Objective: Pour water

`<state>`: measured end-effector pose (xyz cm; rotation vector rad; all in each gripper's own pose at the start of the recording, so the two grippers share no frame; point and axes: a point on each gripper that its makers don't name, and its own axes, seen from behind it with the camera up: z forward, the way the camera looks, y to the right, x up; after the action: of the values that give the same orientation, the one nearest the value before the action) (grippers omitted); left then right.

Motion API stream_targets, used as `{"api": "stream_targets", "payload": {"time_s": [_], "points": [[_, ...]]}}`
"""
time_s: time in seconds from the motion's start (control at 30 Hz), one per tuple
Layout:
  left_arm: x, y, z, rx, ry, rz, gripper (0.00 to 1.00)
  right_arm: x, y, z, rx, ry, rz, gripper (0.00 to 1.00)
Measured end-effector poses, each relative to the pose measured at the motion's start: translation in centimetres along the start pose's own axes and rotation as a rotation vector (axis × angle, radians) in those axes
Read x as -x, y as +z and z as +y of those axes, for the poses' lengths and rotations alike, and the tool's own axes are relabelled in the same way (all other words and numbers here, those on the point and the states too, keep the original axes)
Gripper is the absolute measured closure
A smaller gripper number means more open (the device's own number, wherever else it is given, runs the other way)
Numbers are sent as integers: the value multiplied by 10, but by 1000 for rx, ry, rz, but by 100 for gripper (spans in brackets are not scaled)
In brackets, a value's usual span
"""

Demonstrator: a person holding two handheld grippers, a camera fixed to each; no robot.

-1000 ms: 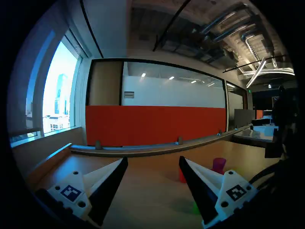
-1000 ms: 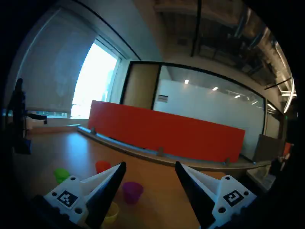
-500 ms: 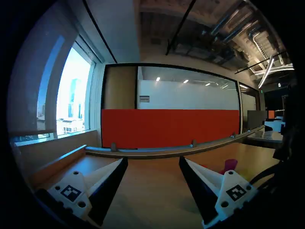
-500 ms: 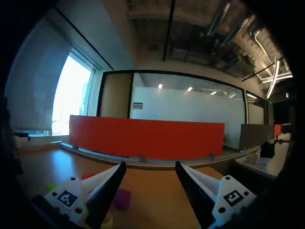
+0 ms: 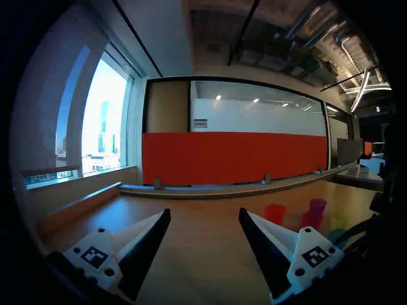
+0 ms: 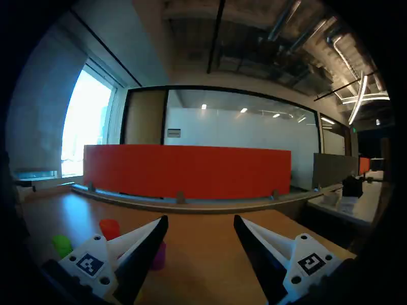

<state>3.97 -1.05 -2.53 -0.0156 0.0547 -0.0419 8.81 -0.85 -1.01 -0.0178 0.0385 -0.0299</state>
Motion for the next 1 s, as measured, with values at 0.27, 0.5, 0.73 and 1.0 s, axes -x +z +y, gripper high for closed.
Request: {"api": "stream_targets", "payload": {"time_s": [0.27,0.5,0.73,1.0], "points": [[22,0,-8,-41,-41,-22,0,7,-2,13,35,1,4,0],[33,0,-6,-54,-63,-21,0,19,-2,27,68,20,-34,0],[45,3,-3,-59,-52,-29,0,23,-1,23,70,15,-48,0],[50,5,-3,-75,-37,-32,0,29,4,18,65,13,-67,0]]}}
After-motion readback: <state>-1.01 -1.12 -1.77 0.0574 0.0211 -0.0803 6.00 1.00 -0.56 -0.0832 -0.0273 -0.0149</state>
